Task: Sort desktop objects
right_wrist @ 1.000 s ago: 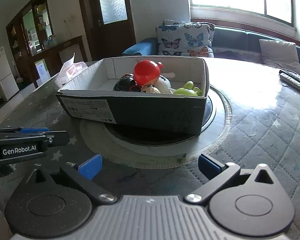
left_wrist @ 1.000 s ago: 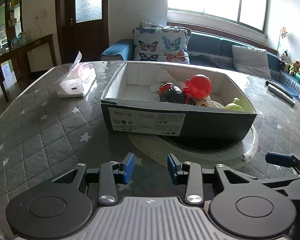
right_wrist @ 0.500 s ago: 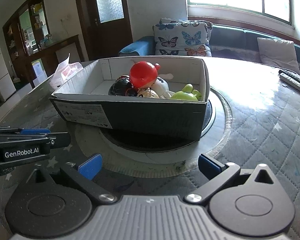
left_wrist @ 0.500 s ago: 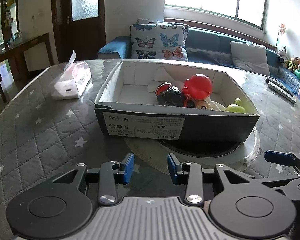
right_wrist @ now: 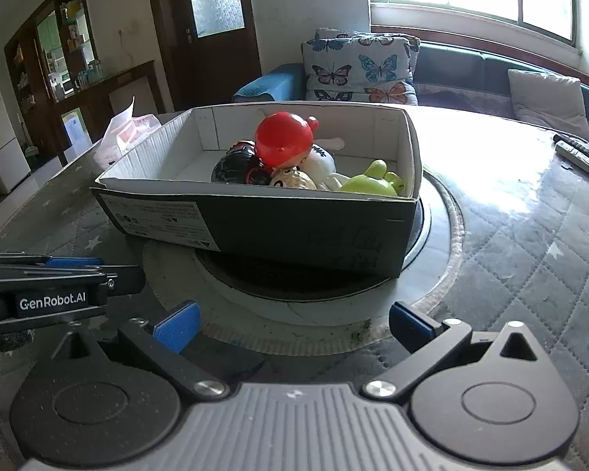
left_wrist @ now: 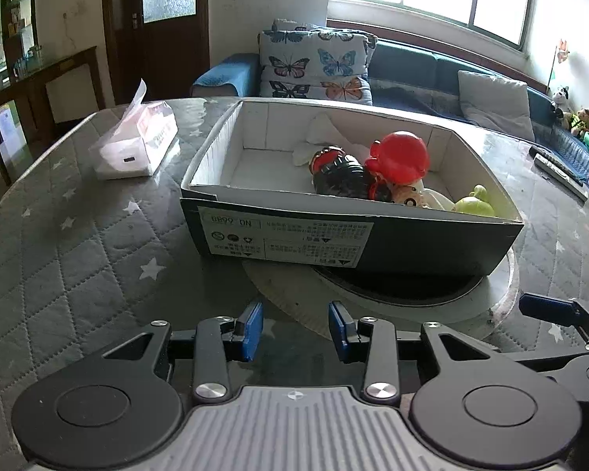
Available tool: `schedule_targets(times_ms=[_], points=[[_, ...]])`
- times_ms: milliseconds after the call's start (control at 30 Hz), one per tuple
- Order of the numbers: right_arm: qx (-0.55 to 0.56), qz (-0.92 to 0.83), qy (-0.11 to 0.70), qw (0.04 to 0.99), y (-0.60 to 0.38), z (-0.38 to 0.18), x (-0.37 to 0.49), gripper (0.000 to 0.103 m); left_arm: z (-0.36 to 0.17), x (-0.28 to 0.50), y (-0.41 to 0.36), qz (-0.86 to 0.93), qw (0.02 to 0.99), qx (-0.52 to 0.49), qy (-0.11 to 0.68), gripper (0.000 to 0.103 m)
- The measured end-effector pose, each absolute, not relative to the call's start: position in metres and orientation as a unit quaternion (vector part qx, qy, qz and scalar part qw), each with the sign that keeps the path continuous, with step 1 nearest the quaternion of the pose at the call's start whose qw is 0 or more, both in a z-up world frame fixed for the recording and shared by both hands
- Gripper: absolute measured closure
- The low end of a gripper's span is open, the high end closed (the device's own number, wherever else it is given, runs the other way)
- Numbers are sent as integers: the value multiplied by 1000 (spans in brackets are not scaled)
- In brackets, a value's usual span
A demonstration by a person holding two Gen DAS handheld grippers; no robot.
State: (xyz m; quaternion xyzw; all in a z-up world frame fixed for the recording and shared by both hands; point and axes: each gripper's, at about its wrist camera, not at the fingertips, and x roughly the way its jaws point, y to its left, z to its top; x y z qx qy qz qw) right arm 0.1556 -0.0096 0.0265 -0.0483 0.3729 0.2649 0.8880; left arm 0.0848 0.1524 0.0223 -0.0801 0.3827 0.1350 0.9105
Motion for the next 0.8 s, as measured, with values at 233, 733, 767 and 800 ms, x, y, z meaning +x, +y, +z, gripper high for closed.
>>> schedule_targets(times_ms=[233, 733, 767, 800], points=[[-50, 262, 377, 887, -8, 24, 161, 0, 20, 88, 155, 135, 910, -80, 384, 64], [-52, 257, 379, 887, -1, 23, 170, 0, 23, 95, 158, 136, 915, -61, 376, 64], [-52, 257, 380, 887, -1, 23, 170, 0, 23, 96, 157, 136, 915, -60, 375, 64], [-52, 257, 379, 887, -1, 23, 171, 0, 23, 96, 157, 136, 915, -58, 375, 64]])
